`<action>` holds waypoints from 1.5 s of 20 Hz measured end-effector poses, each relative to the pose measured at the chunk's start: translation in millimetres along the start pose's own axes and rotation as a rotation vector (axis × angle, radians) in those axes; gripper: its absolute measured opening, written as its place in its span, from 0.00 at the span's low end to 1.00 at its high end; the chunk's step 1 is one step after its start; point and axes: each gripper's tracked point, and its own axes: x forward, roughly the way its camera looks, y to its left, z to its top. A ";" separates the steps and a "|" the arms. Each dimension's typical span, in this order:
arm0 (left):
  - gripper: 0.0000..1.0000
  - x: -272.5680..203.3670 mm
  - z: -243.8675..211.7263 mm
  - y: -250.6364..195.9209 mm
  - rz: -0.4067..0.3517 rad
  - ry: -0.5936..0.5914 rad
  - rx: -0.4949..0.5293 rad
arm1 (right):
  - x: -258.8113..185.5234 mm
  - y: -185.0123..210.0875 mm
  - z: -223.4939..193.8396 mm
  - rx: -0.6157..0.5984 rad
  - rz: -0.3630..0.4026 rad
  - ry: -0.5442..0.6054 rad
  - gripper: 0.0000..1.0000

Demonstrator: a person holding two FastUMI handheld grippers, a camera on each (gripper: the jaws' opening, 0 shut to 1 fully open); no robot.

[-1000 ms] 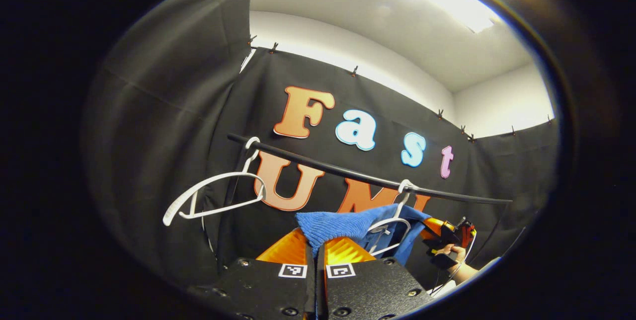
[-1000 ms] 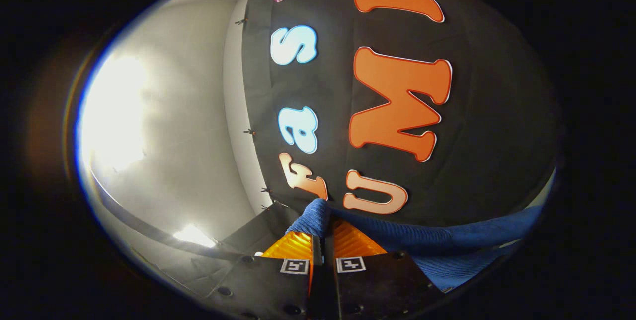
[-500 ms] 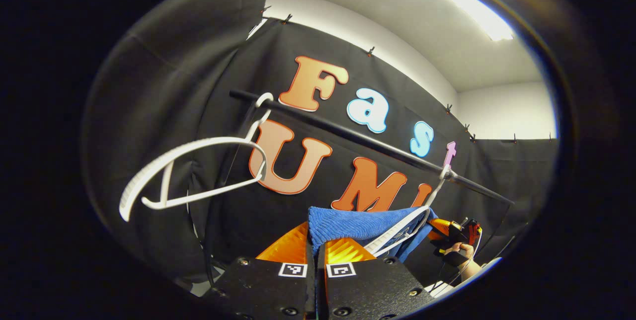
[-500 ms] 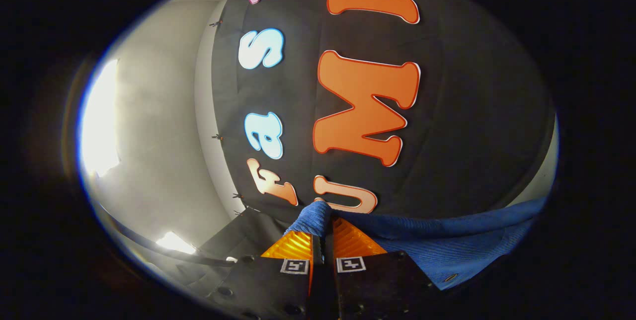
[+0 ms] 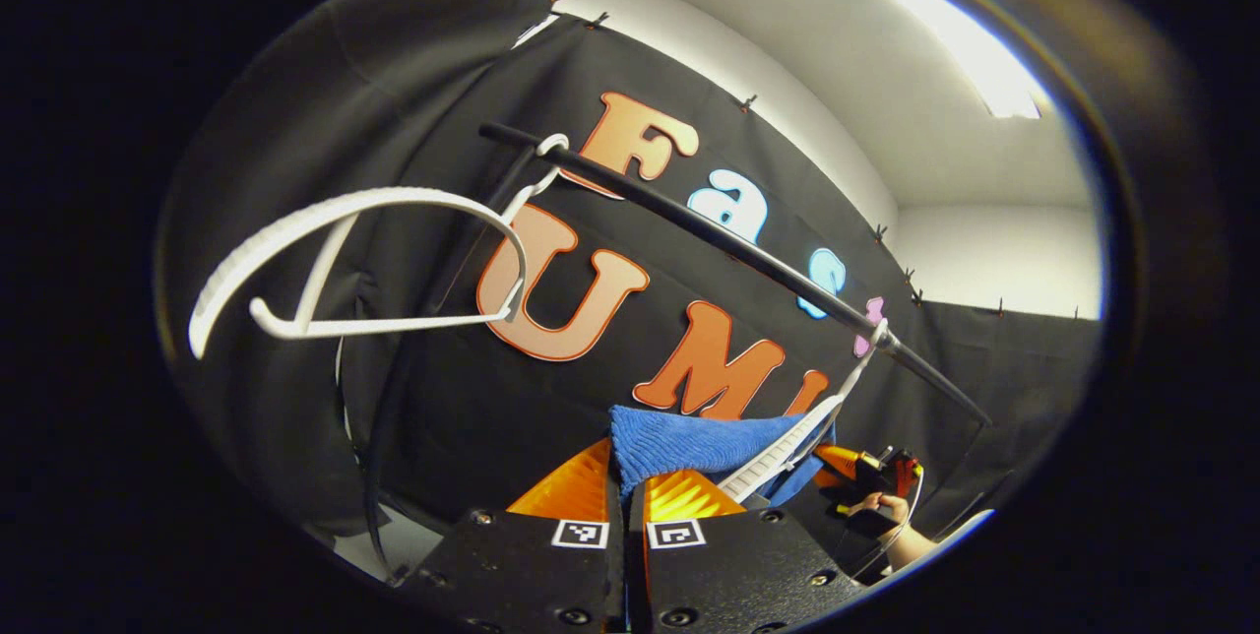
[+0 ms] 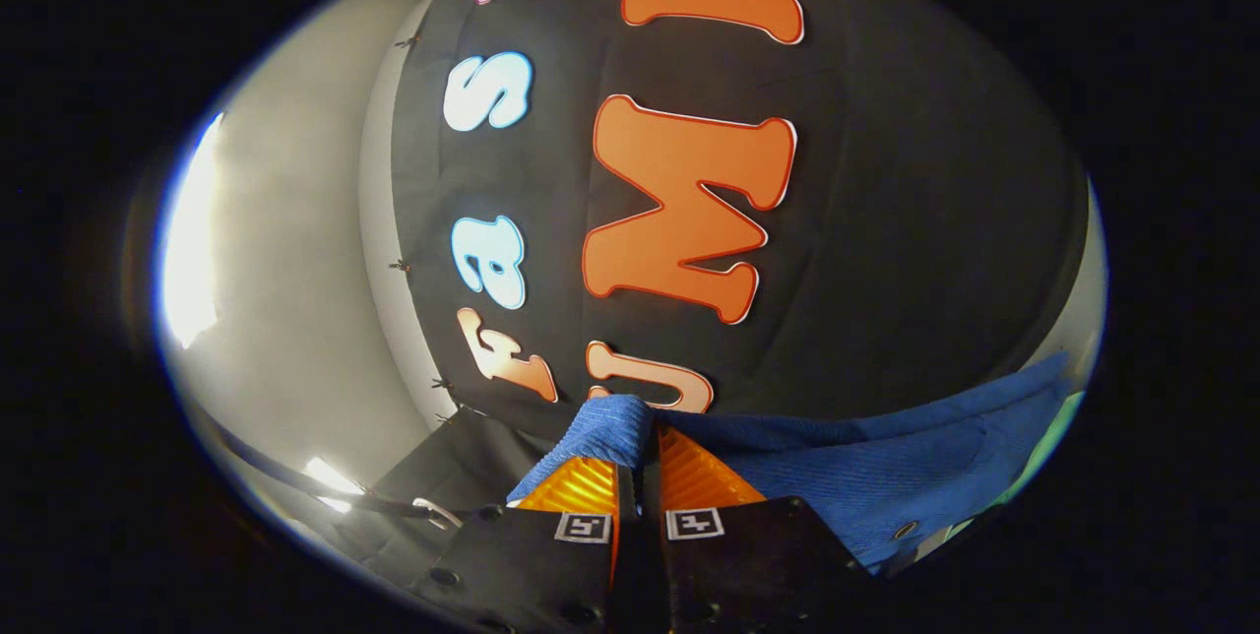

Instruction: Grasp the clothes on the hanger with both hands and then place them into the laundry hamper below.

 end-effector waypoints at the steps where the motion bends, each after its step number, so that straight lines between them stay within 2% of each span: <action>1: 0.01 -3.0 -2.2 -4.6 -0.003 0.012 -0.005 | 0.4 -0.2 1.9 0.008 0.001 -0.003 0.07; 4: 0.03 -19.7 -11.8 -24.5 -0.010 0.075 0.094 | 7.4 17.7 20.2 -0.032 0.073 -0.037 0.07; 6: 0.01 -33.3 -0.5 -45.8 -0.034 0.053 0.133 | 19.0 35.8 19.6 0.006 0.172 0.020 0.07; 7: 0.01 -39.7 5.0 -55.8 -0.046 0.037 0.150 | 23.9 35.0 21.2 0.000 0.186 0.051 0.07; 9: 0.01 -47.0 9.3 -64.1 -0.043 0.024 0.207 | 38.7 21.6 24.3 -0.028 0.168 0.074 0.07; 11: 0.03 -47.5 15.7 -70.1 -0.040 0.007 0.238 | 44.2 8.0 17.9 0.033 0.157 0.127 0.07; 12: 0.01 -47.0 18.8 -71.2 -0.037 0.000 0.237 | 48.4 -1.4 10.6 0.076 0.144 0.169 0.07; 14: 0.01 -46.8 21.4 -68.0 -0.020 -0.010 0.225 | 61.7 -35.0 -7.1 0.130 0.073 0.242 0.07; 16: 0.01 -53.3 3.3 -59.4 0.012 0.031 0.210 | 71.9 -97.0 -30.0 0.108 -0.100 0.287 0.07; 17: 0.01 -57.5 -4.0 -51.4 0.036 0.047 0.207 | 69.5 -120.8 -40.7 0.090 -0.154 0.296 0.07; 22: 0.01 -78.4 -24.2 -2.6 0.158 0.051 0.180 | 41.2 -142.5 -74.7 -0.010 -0.195 0.306 0.07; 27: 0.01 -94.4 -82.6 32.0 0.282 0.110 0.209 | -5.3 -177.7 -93.9 -0.227 -0.338 0.330 0.07; 30: 0.01 -90.7 -124.9 37.4 0.301 0.192 0.240 | -32.9 -196.7 -103.4 -0.324 -0.416 0.340 0.07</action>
